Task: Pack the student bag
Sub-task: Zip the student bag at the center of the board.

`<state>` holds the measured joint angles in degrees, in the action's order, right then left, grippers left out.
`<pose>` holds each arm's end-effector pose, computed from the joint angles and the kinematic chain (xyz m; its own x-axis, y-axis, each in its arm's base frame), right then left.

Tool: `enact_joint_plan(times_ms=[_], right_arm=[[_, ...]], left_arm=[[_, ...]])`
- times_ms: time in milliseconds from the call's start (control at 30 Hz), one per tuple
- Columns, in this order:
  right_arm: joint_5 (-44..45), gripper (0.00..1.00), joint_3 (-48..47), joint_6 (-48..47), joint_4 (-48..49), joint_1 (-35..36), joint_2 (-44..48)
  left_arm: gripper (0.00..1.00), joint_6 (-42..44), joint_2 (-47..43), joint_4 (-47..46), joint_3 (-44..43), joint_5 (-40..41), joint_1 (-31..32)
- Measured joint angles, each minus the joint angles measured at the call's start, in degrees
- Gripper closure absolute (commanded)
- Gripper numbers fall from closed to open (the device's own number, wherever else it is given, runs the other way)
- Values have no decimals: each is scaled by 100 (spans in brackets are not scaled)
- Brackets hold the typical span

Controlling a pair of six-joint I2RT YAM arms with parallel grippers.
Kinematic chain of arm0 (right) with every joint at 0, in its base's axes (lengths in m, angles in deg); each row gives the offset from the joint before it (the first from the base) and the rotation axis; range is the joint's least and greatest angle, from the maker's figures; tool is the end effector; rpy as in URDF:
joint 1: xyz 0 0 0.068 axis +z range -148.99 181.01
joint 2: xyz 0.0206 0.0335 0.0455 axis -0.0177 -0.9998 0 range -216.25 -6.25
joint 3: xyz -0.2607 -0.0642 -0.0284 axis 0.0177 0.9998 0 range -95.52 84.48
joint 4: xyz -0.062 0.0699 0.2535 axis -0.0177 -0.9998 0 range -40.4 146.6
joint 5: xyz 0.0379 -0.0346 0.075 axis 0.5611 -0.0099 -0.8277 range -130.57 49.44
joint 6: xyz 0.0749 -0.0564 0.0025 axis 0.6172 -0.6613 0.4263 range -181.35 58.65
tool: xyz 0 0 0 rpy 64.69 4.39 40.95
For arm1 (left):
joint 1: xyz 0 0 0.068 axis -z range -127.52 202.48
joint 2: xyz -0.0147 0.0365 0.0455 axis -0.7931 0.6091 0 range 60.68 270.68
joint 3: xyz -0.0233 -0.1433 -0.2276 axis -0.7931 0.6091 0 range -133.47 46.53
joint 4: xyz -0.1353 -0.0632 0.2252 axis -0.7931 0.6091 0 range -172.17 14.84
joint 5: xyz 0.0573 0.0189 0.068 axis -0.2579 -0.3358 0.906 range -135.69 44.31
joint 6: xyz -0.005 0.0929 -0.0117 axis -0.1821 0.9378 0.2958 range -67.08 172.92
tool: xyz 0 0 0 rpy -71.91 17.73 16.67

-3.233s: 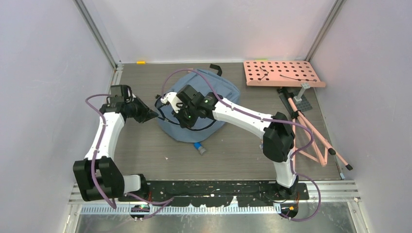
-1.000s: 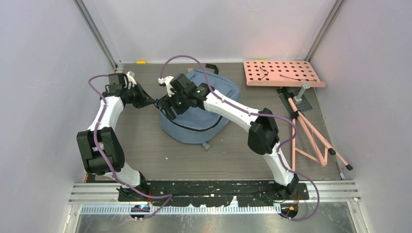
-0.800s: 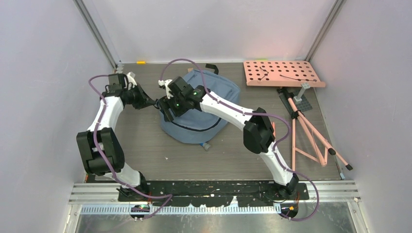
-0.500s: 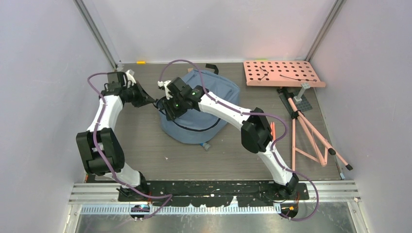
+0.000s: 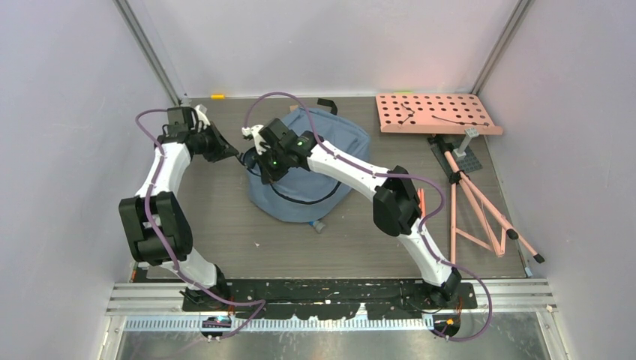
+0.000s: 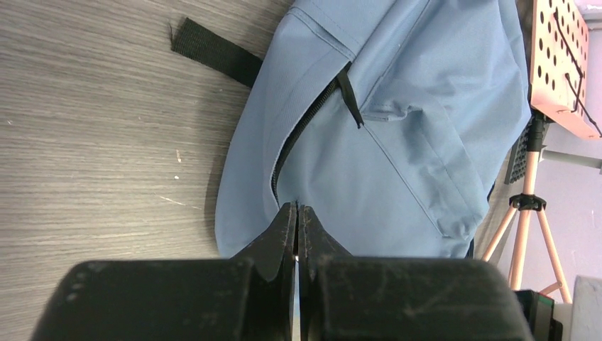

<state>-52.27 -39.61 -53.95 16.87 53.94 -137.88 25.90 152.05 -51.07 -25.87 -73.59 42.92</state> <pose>0.3239 0.4569 0.2195 -0.5505 -0.5192 -0.6538 -0.8000 0.5520 0.2352 0.3830 0.0244 0.2344 -0.7415 -0.5320 -0.4089 -0.2103 0.7630 -0.6112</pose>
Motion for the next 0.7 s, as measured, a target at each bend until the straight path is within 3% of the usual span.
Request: enact_joint_plan(times_ms=[700], right_arm=[[-79, 99, 186, -966, -509, -15, 638]], left_arm=[[100, 203, 376, 761, -817, 667, 369]])
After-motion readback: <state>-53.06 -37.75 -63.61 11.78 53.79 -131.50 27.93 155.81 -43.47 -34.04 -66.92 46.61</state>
